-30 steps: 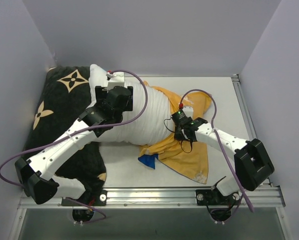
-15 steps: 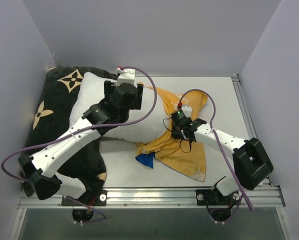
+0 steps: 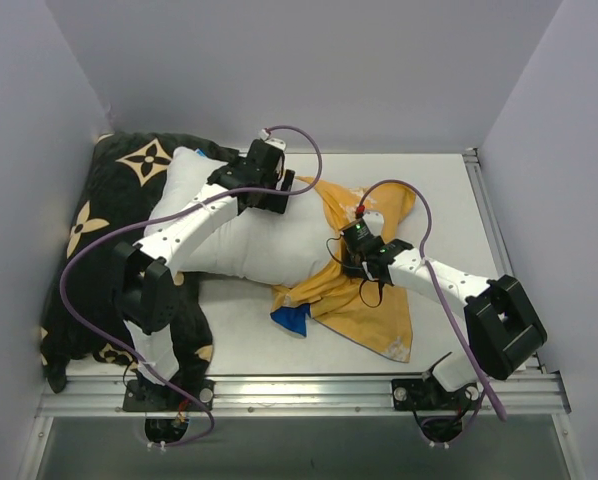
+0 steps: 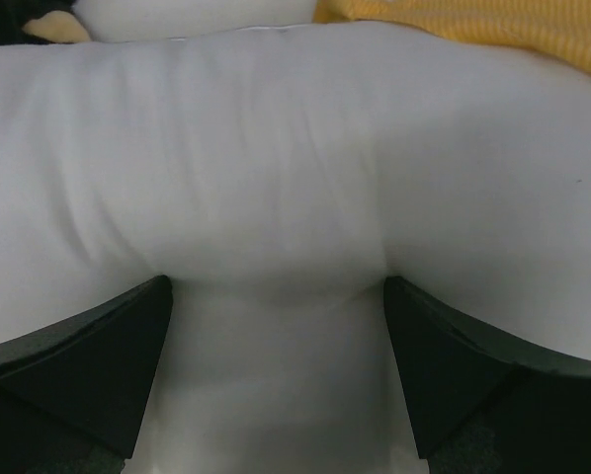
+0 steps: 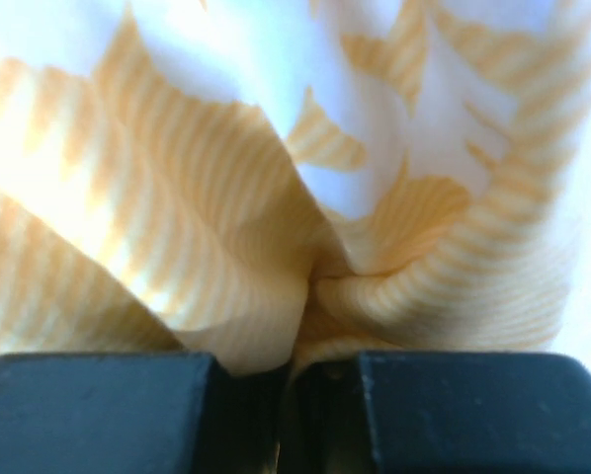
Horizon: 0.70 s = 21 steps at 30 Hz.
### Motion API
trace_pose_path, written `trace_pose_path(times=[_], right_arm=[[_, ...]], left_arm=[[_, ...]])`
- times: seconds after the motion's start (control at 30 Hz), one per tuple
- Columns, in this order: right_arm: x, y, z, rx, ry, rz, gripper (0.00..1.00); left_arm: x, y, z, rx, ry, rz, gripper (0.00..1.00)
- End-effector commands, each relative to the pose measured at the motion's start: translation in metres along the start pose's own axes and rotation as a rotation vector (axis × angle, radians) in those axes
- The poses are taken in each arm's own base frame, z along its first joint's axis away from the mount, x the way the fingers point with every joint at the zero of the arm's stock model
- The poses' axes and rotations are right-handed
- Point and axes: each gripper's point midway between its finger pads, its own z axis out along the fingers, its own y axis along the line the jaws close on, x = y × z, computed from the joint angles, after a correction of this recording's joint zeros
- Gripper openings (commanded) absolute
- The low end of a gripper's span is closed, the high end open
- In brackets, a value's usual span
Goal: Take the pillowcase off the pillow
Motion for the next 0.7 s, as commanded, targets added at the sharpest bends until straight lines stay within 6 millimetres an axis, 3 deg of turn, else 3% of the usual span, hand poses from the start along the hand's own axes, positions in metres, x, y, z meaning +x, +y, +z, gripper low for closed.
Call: trace_pose_path(times=[0.0, 0.07, 0.13, 0.2, 0.23, 0.33, 0.37, 0.43, 0.47, 0.6, 0.63, 0.67], right_arm=[[0.042, 0.011, 0.01, -0.059, 0.145, -0.001, 0.0], [0.043, 0.011, 0.01, -0.061, 0.146, -0.006, 0.0], [0.042, 0.011, 0.009, -0.062, 0.141, -0.003, 0.0], [0.041, 0.01, 0.008, -0.061, 0.137, -0.006, 0.0], [0.039, 0.01, 0.007, -0.065, 0.135, -0.007, 0.0], [0.031, 0.013, -0.001, -0.088, 0.125, -0.008, 0.0], [0.029, 0.011, -0.005, -0.084, 0.129, -0.011, 0.02], [0.008, 0.017, -0.024, -0.122, 0.08, -0.013, 0.23], [0.004, 0.013, -0.033, -0.119, 0.082, -0.034, 0.41], [-0.056, 0.025, -0.104, -0.21, -0.07, -0.069, 0.67], [-0.067, 0.025, -0.116, -0.21, -0.101, -0.078, 0.69], [-0.093, 0.03, -0.14, -0.232, -0.159, -0.09, 0.73]], left_arm=[[0.041, -0.035, 0.017, 0.174, 0.153, 0.061, 0.97], [0.047, -0.038, 0.025, 0.192, 0.158, 0.035, 0.97], [0.052, -0.039, 0.03, 0.211, 0.169, -0.002, 0.86], [0.05, -0.041, 0.031, 0.227, 0.161, -0.002, 0.08], [0.05, -0.038, 0.031, 0.21, 0.159, -0.005, 0.0], [0.039, -0.038, 0.021, 0.216, 0.103, 0.007, 0.0], [0.028, -0.034, 0.012, 0.201, 0.055, 0.008, 0.0], [0.027, -0.037, 0.002, 0.2, 0.018, 0.049, 0.0], [0.012, -0.033, -0.011, 0.185, -0.052, 0.05, 0.0], [-0.004, -0.036, -0.045, 0.17, -0.187, 0.104, 0.0], [-0.009, -0.04, -0.06, 0.18, -0.233, 0.129, 0.0], [-0.01, -0.042, -0.064, 0.177, -0.262, 0.137, 0.0]])
